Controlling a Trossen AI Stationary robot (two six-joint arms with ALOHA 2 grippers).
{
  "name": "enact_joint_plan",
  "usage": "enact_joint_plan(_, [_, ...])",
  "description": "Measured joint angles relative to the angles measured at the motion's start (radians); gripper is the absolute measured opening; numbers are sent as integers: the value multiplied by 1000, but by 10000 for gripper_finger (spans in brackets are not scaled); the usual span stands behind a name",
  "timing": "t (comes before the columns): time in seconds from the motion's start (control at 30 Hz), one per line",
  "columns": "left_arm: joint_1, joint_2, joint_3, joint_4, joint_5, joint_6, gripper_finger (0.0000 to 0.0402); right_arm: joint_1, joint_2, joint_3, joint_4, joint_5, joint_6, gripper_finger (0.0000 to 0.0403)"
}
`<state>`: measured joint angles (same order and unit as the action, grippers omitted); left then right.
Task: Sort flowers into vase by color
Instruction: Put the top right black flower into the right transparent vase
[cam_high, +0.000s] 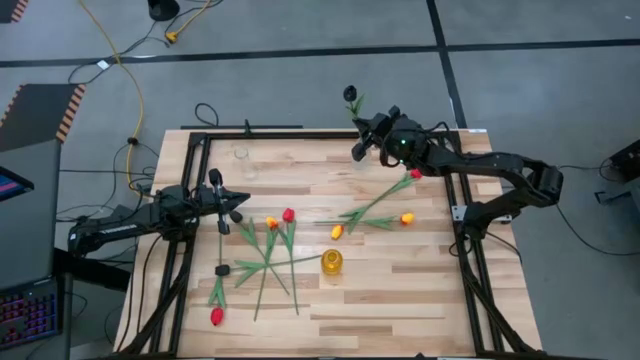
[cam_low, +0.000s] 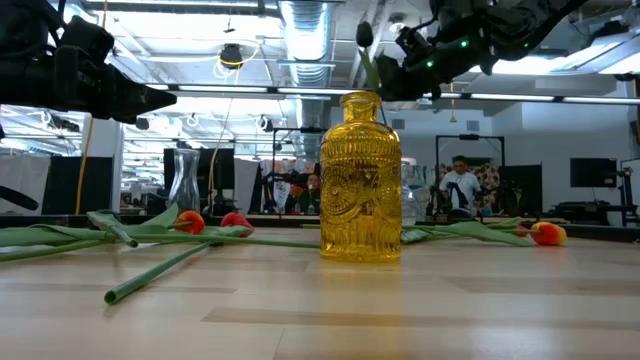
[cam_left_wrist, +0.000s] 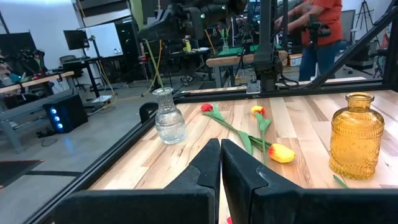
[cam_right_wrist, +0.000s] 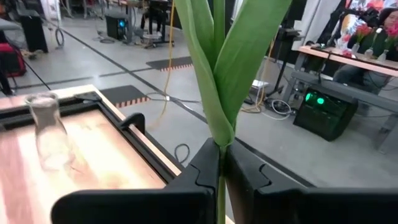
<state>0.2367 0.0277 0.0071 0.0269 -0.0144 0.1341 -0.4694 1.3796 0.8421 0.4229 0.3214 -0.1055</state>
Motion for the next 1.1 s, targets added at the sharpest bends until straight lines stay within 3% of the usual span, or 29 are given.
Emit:
enact_joint_plan(0.53, [0,0,0,0,0,0,2,-5,-6,0,2,6,-34,50])
enact_joint_plan(0.7, [0,0,0,0,0,0,2,-5,-6,0,-14,53,-34,56])
enact_joint_plan(1.1, [0,0,0,0,0,0,2,-5,-11,0,-157,104,-34,154])
